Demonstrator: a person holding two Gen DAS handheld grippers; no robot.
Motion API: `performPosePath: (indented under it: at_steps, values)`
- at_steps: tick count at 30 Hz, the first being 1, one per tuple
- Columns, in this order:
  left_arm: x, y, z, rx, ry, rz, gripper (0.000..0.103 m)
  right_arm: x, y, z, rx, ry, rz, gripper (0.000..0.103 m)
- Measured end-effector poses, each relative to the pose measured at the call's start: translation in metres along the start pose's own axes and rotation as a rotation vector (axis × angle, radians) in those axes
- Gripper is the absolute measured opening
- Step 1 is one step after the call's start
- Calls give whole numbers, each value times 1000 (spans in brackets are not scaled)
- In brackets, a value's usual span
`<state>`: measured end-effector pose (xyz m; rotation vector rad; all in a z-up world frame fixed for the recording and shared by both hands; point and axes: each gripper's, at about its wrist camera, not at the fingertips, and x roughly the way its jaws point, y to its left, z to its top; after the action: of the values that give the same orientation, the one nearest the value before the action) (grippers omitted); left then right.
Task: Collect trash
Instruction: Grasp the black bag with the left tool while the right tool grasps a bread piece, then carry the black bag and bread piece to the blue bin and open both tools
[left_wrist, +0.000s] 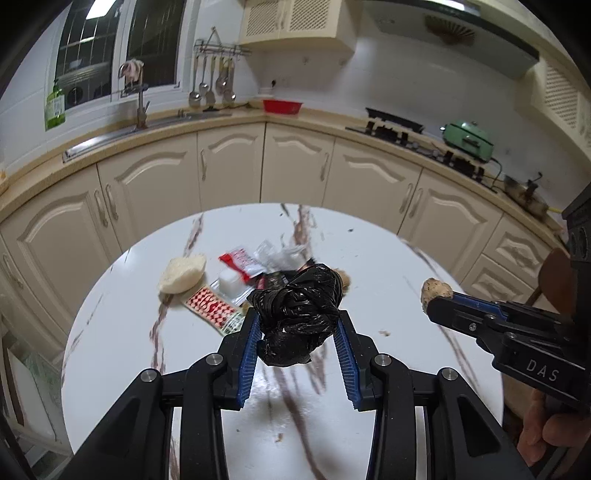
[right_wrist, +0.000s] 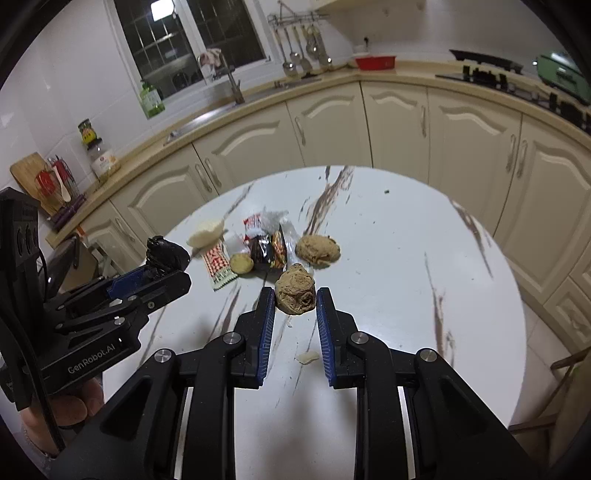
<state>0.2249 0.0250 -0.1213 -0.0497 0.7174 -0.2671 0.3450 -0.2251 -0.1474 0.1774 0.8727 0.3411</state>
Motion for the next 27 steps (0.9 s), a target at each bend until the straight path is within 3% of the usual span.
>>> performPosePath:
  at_steps: [9, 15, 27]
  values:
    - [-42, -46, 6, 52, -87, -76, 35, -69, -15, 0, 22, -129, -18, 22]
    - [-51, -99, 10, 120, -125, -158, 35, -115, -46, -9, 78, -209, -67, 21]
    - [12, -232, 4, 271, -15, -368, 36, -184, -166, -54, 280, -250, -282, 22]
